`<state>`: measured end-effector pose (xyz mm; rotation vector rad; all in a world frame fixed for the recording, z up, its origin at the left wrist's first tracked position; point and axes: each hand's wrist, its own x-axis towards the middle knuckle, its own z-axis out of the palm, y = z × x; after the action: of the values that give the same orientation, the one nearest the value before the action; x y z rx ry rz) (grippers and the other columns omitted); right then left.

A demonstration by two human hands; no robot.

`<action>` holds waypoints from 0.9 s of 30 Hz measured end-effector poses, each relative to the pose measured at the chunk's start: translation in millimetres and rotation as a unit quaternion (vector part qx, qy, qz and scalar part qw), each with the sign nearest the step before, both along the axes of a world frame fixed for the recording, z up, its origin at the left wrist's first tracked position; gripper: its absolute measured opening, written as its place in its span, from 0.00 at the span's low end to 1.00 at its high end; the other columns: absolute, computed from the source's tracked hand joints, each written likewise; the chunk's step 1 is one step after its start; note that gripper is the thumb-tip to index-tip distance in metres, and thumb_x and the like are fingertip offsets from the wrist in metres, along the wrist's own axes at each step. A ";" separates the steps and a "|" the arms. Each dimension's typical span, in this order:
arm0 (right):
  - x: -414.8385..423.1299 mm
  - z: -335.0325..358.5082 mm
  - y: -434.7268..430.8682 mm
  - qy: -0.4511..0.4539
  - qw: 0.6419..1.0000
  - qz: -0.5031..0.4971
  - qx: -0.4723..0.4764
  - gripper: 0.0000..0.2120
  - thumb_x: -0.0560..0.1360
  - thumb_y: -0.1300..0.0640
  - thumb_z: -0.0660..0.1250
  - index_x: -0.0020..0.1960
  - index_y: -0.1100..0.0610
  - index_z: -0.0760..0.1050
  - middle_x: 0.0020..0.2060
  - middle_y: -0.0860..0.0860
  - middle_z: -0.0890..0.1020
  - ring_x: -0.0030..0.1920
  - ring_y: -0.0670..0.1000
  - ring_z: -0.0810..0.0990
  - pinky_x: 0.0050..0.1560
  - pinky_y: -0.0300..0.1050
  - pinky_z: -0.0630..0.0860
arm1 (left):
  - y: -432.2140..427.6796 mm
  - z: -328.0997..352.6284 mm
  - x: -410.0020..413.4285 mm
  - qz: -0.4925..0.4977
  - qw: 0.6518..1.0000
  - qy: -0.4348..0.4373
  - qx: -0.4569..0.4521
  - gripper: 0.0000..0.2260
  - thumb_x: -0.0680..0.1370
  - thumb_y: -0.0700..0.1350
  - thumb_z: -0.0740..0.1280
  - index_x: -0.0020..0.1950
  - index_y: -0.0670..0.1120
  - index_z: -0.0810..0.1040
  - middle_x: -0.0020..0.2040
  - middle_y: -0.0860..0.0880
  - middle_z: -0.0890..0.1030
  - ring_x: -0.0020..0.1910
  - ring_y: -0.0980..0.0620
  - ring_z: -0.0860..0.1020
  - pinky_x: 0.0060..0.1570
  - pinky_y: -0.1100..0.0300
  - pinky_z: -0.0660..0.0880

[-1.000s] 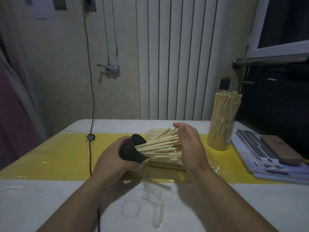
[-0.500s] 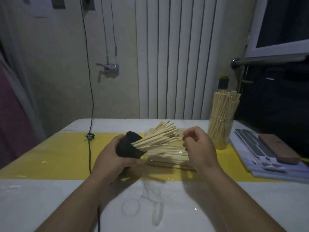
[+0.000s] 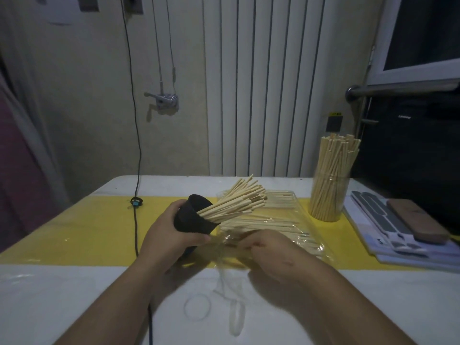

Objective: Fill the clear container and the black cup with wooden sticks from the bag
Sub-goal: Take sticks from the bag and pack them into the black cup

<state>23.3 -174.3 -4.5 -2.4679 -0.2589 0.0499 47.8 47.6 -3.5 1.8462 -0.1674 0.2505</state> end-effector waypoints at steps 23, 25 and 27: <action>30.6 -33.3 -2.9 -0.120 0.968 -0.108 -0.194 0.18 0.74 0.58 0.61 0.58 0.41 0.80 0.53 0.47 0.81 0.56 0.56 0.77 0.56 0.46 0.73 | 0.2 0.3 -2.6 -0.007 1.000 0.000 -0.007 0.32 0.56 0.43 0.82 0.53 0.65 0.75 0.46 0.65 0.82 0.44 0.67 0.79 0.39 0.64 0.72; 29.5 -32.3 -3.2 -0.131 0.966 -0.099 -0.200 0.17 0.75 0.57 0.62 0.59 0.41 0.80 0.55 0.47 0.81 0.57 0.55 0.77 0.58 0.46 0.73 | 0.0 0.8 -2.7 -0.010 1.000 -0.001 -0.006 0.31 0.55 0.45 0.80 0.53 0.64 0.75 0.45 0.69 0.81 0.43 0.69 0.78 0.40 0.62 0.72; 28.1 -30.8 -3.1 -0.132 0.966 -0.096 -0.202 0.16 0.76 0.56 0.62 0.59 0.42 0.80 0.55 0.47 0.80 0.57 0.55 0.77 0.57 0.46 0.73 | 0.5 0.4 -2.2 -0.009 1.000 -0.001 -0.004 0.31 0.58 0.41 0.83 0.53 0.64 0.75 0.44 0.70 0.80 0.43 0.70 0.78 0.40 0.61 0.73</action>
<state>51.4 -177.5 -35.2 -2.8955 -0.1300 -0.3444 45.5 48.0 -3.1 1.8364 -0.1837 0.2392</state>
